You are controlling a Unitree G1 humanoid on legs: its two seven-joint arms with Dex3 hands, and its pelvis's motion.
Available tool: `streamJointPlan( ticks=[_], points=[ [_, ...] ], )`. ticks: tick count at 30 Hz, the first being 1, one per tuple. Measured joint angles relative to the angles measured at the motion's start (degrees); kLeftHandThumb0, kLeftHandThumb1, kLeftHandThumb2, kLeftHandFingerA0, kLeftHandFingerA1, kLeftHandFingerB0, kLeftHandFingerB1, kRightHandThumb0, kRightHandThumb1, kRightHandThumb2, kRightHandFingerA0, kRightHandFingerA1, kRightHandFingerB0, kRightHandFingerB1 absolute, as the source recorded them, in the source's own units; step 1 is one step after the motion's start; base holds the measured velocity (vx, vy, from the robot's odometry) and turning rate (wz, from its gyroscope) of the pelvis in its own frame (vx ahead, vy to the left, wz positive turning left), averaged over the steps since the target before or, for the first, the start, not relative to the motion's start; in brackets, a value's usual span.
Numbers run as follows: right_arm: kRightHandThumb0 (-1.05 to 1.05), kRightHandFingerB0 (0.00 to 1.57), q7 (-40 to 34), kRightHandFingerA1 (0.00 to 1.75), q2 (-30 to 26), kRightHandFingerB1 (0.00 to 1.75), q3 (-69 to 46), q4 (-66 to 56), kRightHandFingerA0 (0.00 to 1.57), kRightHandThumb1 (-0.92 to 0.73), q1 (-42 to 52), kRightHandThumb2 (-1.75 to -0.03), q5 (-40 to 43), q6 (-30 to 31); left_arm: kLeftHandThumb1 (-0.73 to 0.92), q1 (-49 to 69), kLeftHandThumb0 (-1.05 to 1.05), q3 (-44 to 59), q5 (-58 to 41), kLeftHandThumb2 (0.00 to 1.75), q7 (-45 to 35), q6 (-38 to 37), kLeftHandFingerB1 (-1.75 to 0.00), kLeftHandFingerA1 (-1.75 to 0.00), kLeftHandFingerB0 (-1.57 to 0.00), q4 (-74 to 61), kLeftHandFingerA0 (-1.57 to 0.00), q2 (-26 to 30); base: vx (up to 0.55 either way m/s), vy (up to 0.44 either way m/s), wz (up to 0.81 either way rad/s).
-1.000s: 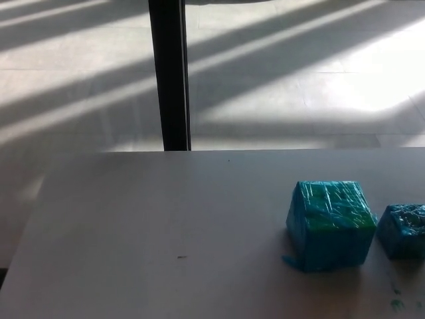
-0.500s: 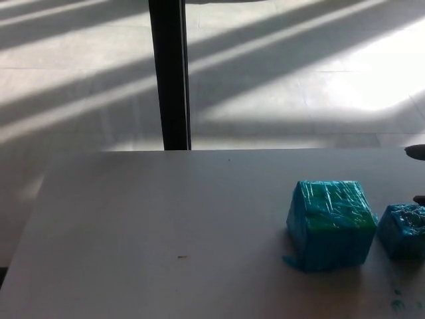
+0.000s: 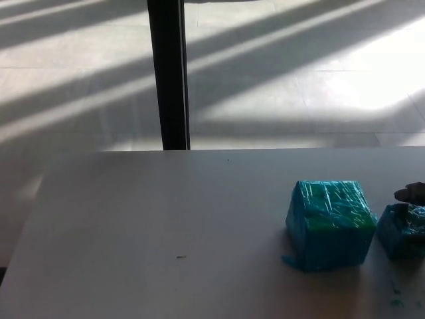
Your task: The robot uses its right hand to pick up the small cube kept on the middle on the desk and place it on the bigger cube kept next to it
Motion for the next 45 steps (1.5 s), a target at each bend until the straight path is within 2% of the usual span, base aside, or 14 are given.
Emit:
streamJointPlan(
  ticks=[14,16,17,19,24,25,26,28,29,37,38,40,41,45],
  points=[
    [-0.79,0.01,-3.67,0.03,4.5,0.18,-1.95,6.53,0.0,-0.45,-1.77,-0.8,-2.94,-2.03,0.58,-0.33,-0.76,-0.43,0.0,0.78,-0.37,0.0,-0.47,-0.63,-0.45,0.47,-0.46,0.12,0.0,0.0,0.0],
    [-0.49,0.0,-3.92,0.28,4.76,0.21,-1.81,7.37,0.02,-0.44,-2.19,-0.66,-3.49,-2.19,0.73,-0.39,-0.71,-0.59,0.02,0.63,-0.43,-0.01,-0.39,-0.56,-0.46,0.02,-0.45,0.15,0.0,0.0,0.0],
    [-0.36,0.0,-3.96,0.82,4.77,0.14,-1.68,7.63,0.07,-0.45,-2.34,-0.68,-3.73,-2.28,0.71,-0.37,-0.72,-0.73,0.05,0.62,-0.44,-0.01,-0.41,-0.57,-0.48,-0.13,-0.46,0.18,0.0,0.0,0.0],
    [-0.28,0.0,-4.19,0.94,4.6,0.06,-0.38,7.68,0.22,-0.4,-2.53,-0.65,-5.02,-2.57,0.58,-0.43,-0.77,-0.76,0.02,0.78,-0.45,0.0,-0.48,-0.63,-0.44,-0.31,-0.47,0.19,0.0,0.0,0.0],
    [-0.18,0.01,-5.17,0.97,3.42,0.15,3.42,5.91,0.64,-0.57,-2.56,-0.63,-8.63,-2.66,0.69,-0.6,-0.73,-0.94,0.04,0.61,-0.44,0.0,-0.43,-0.61,-0.53,-0.07,-0.49,0.19,0.0,0.0,0.0],
    [-0.26,0.01,-5.39,1.04,3.16,0.22,4.01,5.31,0.7,-0.51,-2.44,-0.82,-9.36,-2.55,0.57,-0.68,-0.74,-0.95,0.04,1.01,-0.44,0.0,-0.58,-0.67,-0.51,0.14,-0.48,0.19,0.0,0.0,0.0],
    [-0.27,0.02,-5.76,1.16,2.54,0.28,4.55,4.17,0.59,-0.71,-1.94,-0.61,-10.15,-2.57,0.69,-0.86,-0.73,-0.88,0.02,0.62,-0.44,0.0,-0.46,-0.61,-0.56,0.42,-0.49,0.19,0.0,0.0,0.0],
    [-0.3,0.07,-6.57,1.29,1.34,0.29,5.18,2.28,0.53,-0.78,-0.91,-0.63,-11.19,-3.01,0.58,-0.94,-0.74,-0.82,0.01,1.03,-0.44,-0.01,-0.56,-0.66,-0.47,0.61,-0.47,0.19,0.0,0.0,0.0],
    [-0.31,0.12,-7.44,1.3,0.33,0.21,5.63,0.92,0.5,-0.76,-0.02,-0.67,-12.09,-3.6,0.7,-0.91,-0.74,-0.95,0.04,0.62,-0.44,-0.02,-0.43,-0.61,-0.52,0.63,-0.47,0.2,0.0,0.0,0.0],
    [-0.33,0.65,-12.24,1.63,-1.1,0.59,10.26,-1.31,0.7,-0.79,0.32,-0.65,-17.6,-4.5,0.7,-0.84,-0.73,-0.96,0.03,0.62,-0.46,-0.02,-0.43,-0.61,-0.53,0.22,-0.47,0.2,0.0,0.0,0.0],
    [-0.3,0.71,-13.32,1.67,-1.4,0.64,10.68,-1.55,0.73,-0.78,0.46,-0.63,-18.4,-4.87,0.58,-0.87,-0.71,-0.95,0.03,1.02,-0.47,-0.02,-0.57,-0.66,-0.48,0.28,-0.47,0.23,0.0,0.0,0.0],
    [-0.3,0.71,-15.9,1.67,-2.06,0.64,11.1,-1.82,0.73,-0.78,1.12,-0.63,-19.68,-6.15,0.58,-0.92,-0.71,-1.0,0.05,1.02,-0.46,-0.03,-0.57,-0.66,-0.48,0.49,-0.47,0.33,0.0,0.0,0.0],
    [-0.3,0.68,-17.11,1.64,-2.31,0.53,11.21,-1.79,0.72,-0.81,1.44,-0.65,-20.21,-6.87,0.7,-0.94,-0.72,-1.01,0.05,0.61,-0.46,-0.03,-0.46,-0.63,-0.56,0.59,-0.49,0.39,0.0,0.0,0.0],
    [-0.35,0.78,-21.06,1.59,-2.42,0.61,11.02,-0.56,0.76,-0.71,1.93,-0.65,-21.38,-9.44,0.69,-0.96,-0.74,-1.03,0.05,0.62,-0.46,-0.03,-0.41,-0.58,-0.53,0.57,-0.48,0.46,0.0,0.0,0.0]
  ],
)
